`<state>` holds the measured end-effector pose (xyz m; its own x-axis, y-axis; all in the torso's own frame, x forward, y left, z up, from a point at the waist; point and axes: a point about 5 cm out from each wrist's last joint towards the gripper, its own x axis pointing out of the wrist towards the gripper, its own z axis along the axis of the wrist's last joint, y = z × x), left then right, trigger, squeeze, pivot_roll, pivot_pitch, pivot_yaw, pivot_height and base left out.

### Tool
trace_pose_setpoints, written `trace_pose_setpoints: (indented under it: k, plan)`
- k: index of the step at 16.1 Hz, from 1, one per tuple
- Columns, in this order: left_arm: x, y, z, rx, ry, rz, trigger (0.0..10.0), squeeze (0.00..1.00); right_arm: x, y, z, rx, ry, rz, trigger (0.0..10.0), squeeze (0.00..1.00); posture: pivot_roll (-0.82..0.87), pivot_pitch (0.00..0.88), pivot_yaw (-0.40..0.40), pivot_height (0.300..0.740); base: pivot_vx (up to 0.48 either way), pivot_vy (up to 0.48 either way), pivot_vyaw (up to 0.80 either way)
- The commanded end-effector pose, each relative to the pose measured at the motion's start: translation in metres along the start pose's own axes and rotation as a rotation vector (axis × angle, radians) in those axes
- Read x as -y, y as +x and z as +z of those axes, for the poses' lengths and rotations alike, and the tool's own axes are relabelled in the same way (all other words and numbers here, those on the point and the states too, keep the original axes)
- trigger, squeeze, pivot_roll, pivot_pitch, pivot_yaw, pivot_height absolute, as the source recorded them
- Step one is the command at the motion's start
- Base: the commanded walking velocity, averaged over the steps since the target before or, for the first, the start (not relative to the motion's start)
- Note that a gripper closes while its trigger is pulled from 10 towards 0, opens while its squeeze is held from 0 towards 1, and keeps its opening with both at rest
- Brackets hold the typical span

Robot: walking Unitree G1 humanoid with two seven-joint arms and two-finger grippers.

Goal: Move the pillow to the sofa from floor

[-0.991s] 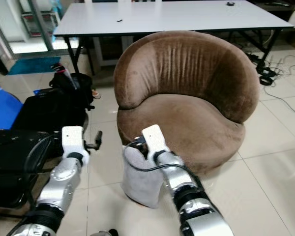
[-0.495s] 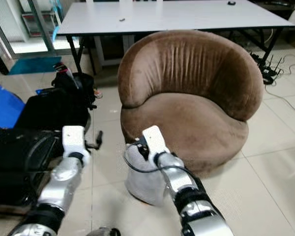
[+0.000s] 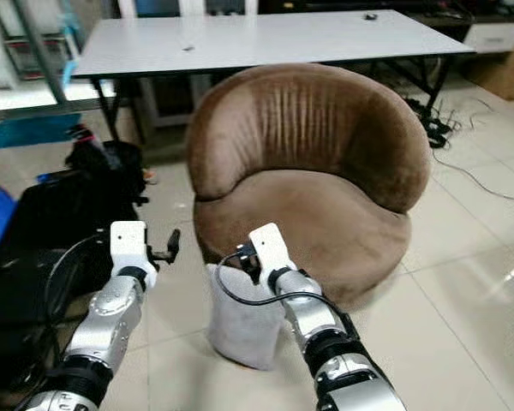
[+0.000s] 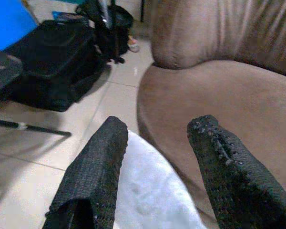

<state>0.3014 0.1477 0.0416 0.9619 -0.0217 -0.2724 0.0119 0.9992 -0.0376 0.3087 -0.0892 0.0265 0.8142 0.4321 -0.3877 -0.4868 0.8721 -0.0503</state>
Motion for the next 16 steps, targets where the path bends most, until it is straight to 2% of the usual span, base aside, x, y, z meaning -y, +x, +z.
trace_pose_setpoints:
  k: [1,5,16]
  plan:
    - [-0.0013,0.0008,0.0004,-0.007,-0.005,-0.003,10.0,0.0,0.0,0.0001,0.0017,0.003,0.005,0.002,10.0,0.16,-0.09,0.0,0.032,0.74,0.48,0.0,0.0]
    - [0.0013,0.0007,0.0011,0.004,-0.01,-0.02,10.0,0.0,0.0003,-0.0003,0.0016,0.005,0.004,0.007,10.0,0.16,-0.09,0.0,0.03,0.74,0.48,0.0,0.0]
    - [0.002,-0.0001,0.0004,0.006,0.021,-0.005,10.0,0.0,0.0039,-0.0019,0.0023,0.023,0.024,-0.003,10.0,0.13,-0.1,0.0,0.031,0.74,0.0,0.0,0.0]
